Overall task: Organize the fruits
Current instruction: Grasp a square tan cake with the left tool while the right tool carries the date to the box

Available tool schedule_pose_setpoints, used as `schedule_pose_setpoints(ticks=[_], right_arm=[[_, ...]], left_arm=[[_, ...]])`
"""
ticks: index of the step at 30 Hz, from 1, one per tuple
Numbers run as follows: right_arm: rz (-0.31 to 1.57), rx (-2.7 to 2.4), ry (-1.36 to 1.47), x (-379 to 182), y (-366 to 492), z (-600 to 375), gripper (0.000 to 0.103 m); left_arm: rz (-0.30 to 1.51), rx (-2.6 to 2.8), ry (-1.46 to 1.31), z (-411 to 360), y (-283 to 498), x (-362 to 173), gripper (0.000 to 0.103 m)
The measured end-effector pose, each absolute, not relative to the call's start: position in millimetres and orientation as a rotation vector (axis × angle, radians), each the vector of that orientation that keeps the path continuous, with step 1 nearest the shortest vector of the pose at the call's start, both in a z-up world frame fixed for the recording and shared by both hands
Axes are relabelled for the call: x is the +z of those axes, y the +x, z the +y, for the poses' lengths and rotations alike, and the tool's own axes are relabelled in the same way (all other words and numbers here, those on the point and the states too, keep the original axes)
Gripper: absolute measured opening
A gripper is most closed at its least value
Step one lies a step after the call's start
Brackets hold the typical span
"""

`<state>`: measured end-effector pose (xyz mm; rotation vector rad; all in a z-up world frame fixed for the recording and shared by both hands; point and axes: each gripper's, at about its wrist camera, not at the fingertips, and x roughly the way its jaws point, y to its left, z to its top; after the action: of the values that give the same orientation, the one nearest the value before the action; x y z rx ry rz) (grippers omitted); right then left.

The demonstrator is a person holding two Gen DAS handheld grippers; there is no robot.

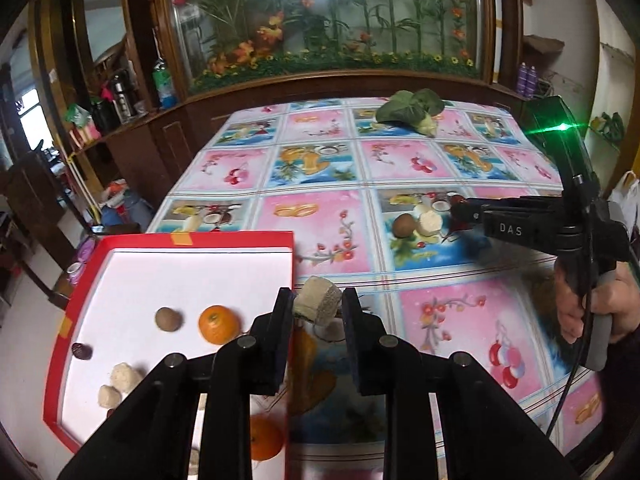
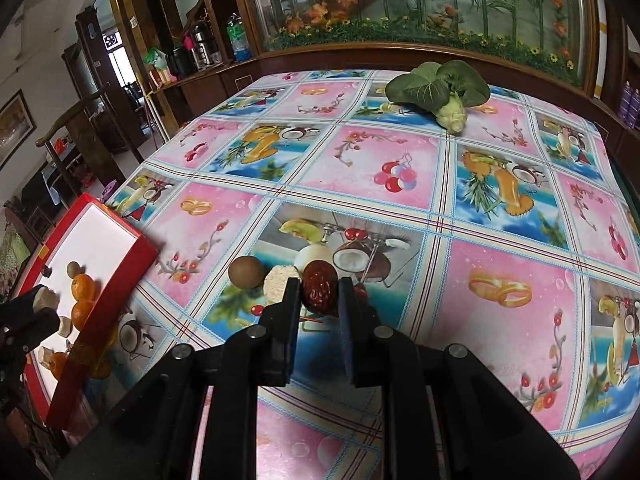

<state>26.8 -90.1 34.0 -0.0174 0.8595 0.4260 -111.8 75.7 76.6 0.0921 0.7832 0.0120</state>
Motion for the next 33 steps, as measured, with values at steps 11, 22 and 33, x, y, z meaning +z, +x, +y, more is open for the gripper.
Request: schedule_pose_setpoints(ticks=[11, 22, 33], right_arm=[[0.854, 0.401, 0.002, 30, 23, -88, 0.021], [0.796, 0.342, 0.041, 41, 12, -97, 0.021], [0.777, 0.281, 0.103, 41, -21, -99, 0.021]], left_arm=[[0.771, 0.007, 0.088, 76, -123, 78, 0.024], [0.790, -0.022, 0.075, 73, -136, 71, 0.024], [0.807, -0.099, 0.046, 68, -161, 63, 0.024]])
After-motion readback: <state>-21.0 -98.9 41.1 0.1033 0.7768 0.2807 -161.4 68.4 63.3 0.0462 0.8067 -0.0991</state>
